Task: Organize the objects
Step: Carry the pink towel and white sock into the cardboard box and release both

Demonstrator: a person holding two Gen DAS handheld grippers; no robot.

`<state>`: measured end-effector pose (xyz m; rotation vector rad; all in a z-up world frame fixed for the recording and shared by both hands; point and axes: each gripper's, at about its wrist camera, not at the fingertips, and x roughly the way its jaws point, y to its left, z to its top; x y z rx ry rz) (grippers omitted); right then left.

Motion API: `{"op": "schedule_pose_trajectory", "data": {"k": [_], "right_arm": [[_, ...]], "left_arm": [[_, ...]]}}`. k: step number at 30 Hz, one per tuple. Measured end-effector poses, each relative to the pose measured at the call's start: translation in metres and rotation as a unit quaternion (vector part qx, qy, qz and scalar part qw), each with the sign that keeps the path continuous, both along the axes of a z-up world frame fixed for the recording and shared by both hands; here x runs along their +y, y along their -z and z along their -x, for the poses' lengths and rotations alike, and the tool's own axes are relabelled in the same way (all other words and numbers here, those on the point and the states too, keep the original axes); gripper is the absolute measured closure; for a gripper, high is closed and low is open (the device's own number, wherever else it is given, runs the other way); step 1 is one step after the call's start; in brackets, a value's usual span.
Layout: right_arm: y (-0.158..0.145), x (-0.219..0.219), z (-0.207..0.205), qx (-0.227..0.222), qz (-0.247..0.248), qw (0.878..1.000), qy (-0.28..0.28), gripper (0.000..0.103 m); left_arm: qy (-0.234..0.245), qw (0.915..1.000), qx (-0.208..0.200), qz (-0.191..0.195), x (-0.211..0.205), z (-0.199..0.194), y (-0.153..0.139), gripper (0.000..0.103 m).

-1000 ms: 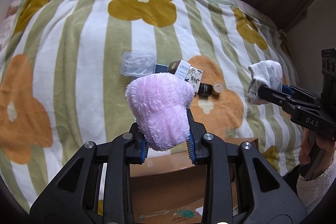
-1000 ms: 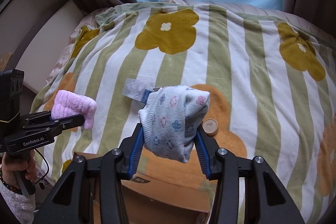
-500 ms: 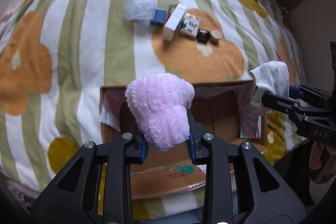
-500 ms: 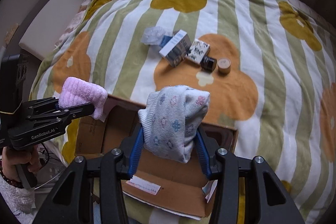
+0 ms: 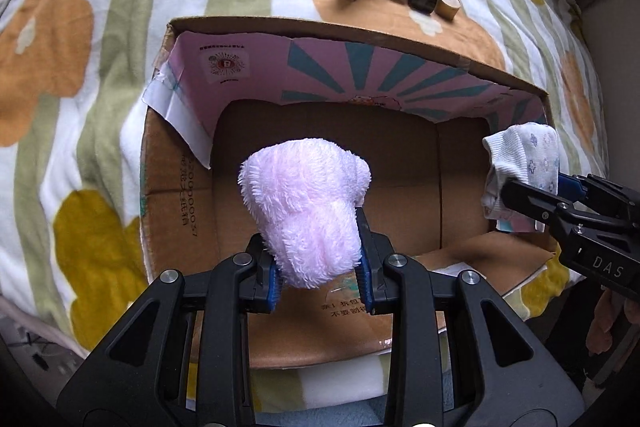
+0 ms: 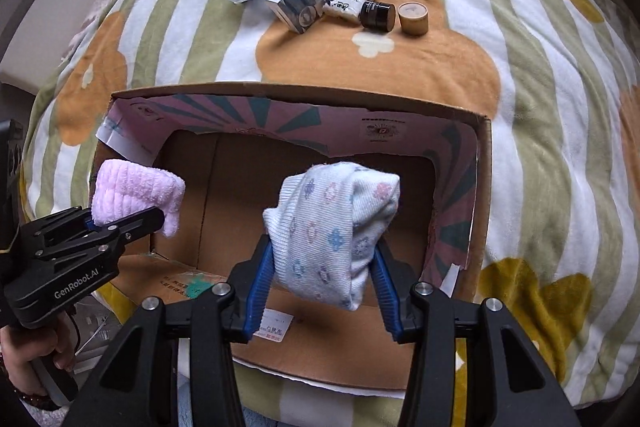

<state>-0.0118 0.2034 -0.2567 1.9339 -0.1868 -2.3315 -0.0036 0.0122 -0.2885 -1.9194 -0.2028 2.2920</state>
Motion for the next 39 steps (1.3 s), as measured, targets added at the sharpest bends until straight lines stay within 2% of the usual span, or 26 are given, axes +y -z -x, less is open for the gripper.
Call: {"op": "schedule_pose_trajectory", "data": {"k": [6, 11, 13, 14, 15, 16, 17, 20, 22, 23, 26, 29, 35, 39], "right_arm": [[0.001, 0.001, 0.0, 0.0, 0.006, 1.0, 0.004, 0.06], [0.001, -0.004, 0.003, 0.002, -0.008, 1.0, -0.014, 0.058], [0.001, -0.005, 0.003, 0.002, -0.018, 1.0, -0.025, 0.055], [0.001, -0.005, 0.002, 0.0, -0.02, 0.999, -0.03, 0.05], [0.002, -0.004, 0.002, -0.006, -0.018, 0.999, -0.033, 0.041], [0.003, -0.002, 0.002, -0.013, -0.015, 0.999, -0.032, 0.034], [0.004, 0.0, 0.001, -0.02, -0.014, 0.999, -0.031, 0.021], [0.006, 0.002, -0.004, -0.029, -0.015, 0.999, -0.032, 0.017], [0.009, 0.004, -0.007, -0.037, -0.002, 0.999, -0.033, 0.003], [0.011, 0.005, -0.009, -0.039, 0.008, 0.999, -0.028, 0.001], [0.013, 0.01, -0.014, -0.04, 0.043, 0.998, 0.0, 0.0], [0.015, 0.011, -0.016, -0.048, 0.048, 0.998, 0.016, 0.0], [0.013, 0.008, -0.013, -0.046, 0.031, 0.998, 0.014, 0.0], [-0.003, 0.007, -0.012, -0.019, 0.003, 1.0, 0.016, 0.0]], "left_arm": [[0.002, 1.0, 0.005, 0.007, 0.004, 0.006, -0.004, 0.077], [0.018, 0.9997, 0.013, 0.006, 0.011, 0.009, -0.012, 0.074], [0.033, 0.9987, 0.03, 0.024, 0.014, 0.008, -0.018, 0.06], [0.037, 0.9982, 0.034, 0.031, 0.015, 0.008, -0.021, 0.024], [0.039, 0.998, 0.038, 0.031, 0.015, 0.008, -0.024, 0.003], [0.037, 0.998, 0.047, 0.023, 0.014, 0.008, -0.026, 0.0], [0.034, 0.9981, 0.046, 0.02, 0.012, 0.008, -0.026, 0.0], [0.033, 0.9979, 0.045, 0.033, 0.01, 0.008, -0.027, 0.0], [0.034, 0.9977, 0.044, 0.038, 0.009, 0.008, -0.027, 0.0], [0.033, 0.9975, 0.046, 0.041, 0.008, 0.007, -0.027, 0.0], [0.038, 0.9974, 0.041, 0.046, 0.006, 0.007, -0.027, 0.0], [0.047, 0.9962, 0.039, 0.063, 0.002, 0.005, -0.028, 0.0], [0.052, 0.9964, 0.047, 0.047, -0.01, 0.008, -0.037, 0.0], [0.059, 0.9961, 0.053, 0.04, -0.015, 0.016, -0.042, 0.0]]}}
